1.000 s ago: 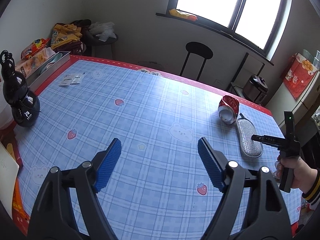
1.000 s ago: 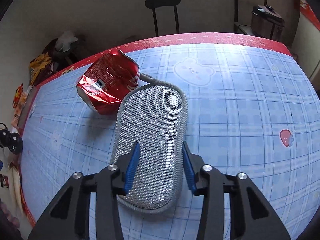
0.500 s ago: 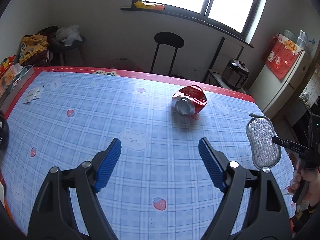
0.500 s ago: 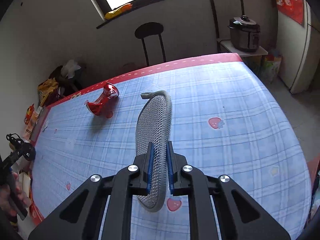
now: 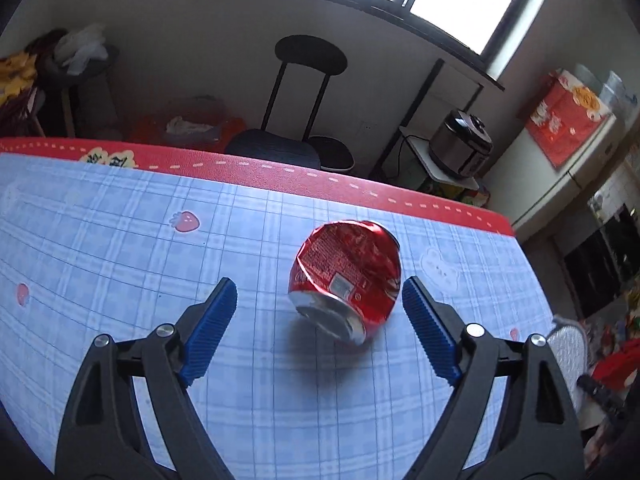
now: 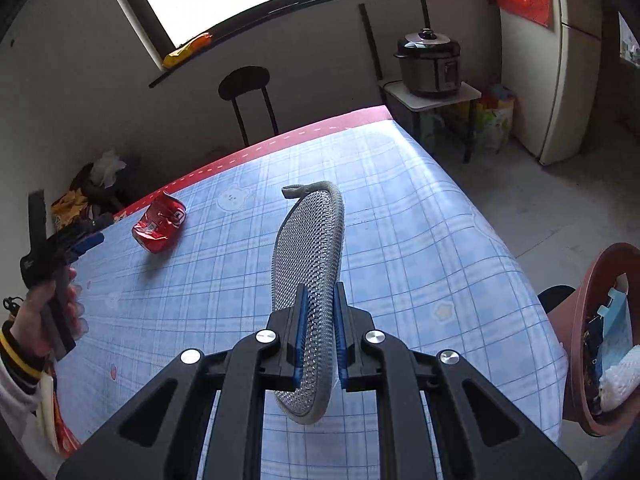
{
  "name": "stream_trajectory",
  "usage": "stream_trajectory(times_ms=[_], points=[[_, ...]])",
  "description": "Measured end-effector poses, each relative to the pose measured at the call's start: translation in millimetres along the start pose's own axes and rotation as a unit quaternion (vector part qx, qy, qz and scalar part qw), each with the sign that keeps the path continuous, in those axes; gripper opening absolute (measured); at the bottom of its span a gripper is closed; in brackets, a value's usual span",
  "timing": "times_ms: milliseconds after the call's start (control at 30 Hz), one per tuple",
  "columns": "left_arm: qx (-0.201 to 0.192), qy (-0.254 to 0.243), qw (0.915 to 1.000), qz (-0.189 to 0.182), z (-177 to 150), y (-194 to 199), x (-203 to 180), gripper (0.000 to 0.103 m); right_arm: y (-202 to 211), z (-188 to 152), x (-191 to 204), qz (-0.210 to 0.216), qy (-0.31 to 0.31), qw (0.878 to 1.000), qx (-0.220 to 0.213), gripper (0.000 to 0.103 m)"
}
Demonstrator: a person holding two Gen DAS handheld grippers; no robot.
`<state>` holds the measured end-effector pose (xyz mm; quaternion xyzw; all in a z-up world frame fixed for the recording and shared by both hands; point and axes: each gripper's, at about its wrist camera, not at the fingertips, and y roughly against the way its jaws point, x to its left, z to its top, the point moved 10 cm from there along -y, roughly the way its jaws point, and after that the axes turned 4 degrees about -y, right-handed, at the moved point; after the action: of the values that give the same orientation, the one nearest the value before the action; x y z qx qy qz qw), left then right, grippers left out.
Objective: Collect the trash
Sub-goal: 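Lift the sponge with the right gripper while the left grasps the crushed red can, then carry the sponge and red can over the bin with both grippers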
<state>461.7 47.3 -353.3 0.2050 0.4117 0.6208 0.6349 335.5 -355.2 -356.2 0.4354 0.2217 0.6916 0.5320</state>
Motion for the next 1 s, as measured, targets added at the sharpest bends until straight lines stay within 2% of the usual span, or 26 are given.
stream_trajectory(times_ms=[200,300,400,533,600,667,833,900,1000], points=[[0.025,0.042,0.9987,-0.015,11.8,-54.7,12.6,0.083,-9.5,0.8,-0.1,-0.009,0.009,1.000,0.006,0.013],[0.033,0.044,0.9982,-0.022,13.5,-69.6,10.4,0.081,-11.5,2.2,1.7,-0.011,0.018,1.000,0.007,0.013],[0.048,0.039,0.9977,-0.027,7.9,-78.8,5.1,0.076,-13.0,3.4,2.3,-0.010,0.023,1.000,0.008,0.013],[0.062,0.018,0.9973,-0.034,-5.3,-81.9,-4.9,0.067,-13.6,4.4,6.2,-0.008,0.027,1.000,0.008,0.013],[0.070,0.009,0.9966,-0.042,-11.8,-80.6,-11.4,0.057,-13.0,4.0,7.7,-0.006,0.027,1.000,0.009,0.013],[0.075,0.001,0.9958,-0.052,-19.6,-76.9,-18.6,0.050,-11.0,3.7,9.2,-0.005,0.027,1.000,0.008,0.013],[0.095,-0.031,0.9927,-0.068,-41.4,-64.1,-41.7,0.044,-3.8,1.9,4.7,-0.002,0.023,1.000,0.004,0.013],[0.099,-0.043,0.9910,-0.079,-47.2,-58.6,-54.4,0.038,-0.4,2.1,1.4,-0.001,0.020,1.000,0.002,0.013],[0.098,-0.073,0.9888,-0.085,-59.0,-46.5,-74.4,0.033,6.8,1.7,-2.1,0.001,0.016,1.000,-0.003,0.013]])
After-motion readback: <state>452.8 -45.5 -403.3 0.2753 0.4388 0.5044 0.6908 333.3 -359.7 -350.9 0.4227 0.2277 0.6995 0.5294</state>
